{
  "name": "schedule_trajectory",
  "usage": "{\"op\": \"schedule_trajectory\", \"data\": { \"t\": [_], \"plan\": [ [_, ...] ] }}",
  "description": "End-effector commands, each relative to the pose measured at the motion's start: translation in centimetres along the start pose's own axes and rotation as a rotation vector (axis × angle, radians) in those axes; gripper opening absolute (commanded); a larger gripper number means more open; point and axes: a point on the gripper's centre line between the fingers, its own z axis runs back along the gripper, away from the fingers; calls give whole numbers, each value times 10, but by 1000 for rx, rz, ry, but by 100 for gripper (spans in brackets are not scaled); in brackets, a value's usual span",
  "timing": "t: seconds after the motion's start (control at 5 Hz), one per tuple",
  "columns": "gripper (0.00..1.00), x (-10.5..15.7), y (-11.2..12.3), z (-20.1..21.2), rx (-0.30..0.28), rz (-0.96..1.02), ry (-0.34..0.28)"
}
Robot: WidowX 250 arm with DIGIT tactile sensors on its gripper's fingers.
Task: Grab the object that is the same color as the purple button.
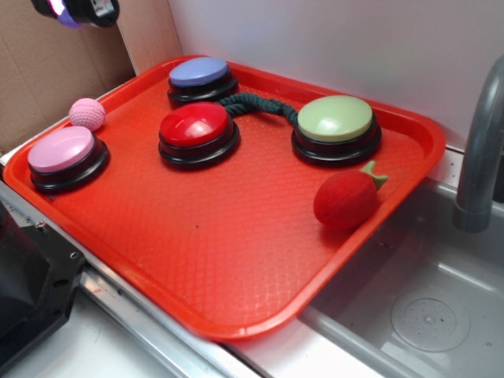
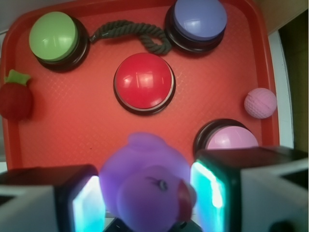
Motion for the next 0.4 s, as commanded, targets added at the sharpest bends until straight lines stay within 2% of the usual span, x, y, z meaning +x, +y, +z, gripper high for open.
{"op": "schedule_trajectory", "data": {
  "t": [0.0,0.2],
  "plan": [
    [0,2,-2,2,2,2,-6],
    [0,2,-2,-1,-11,-4,3]
  ]
}}
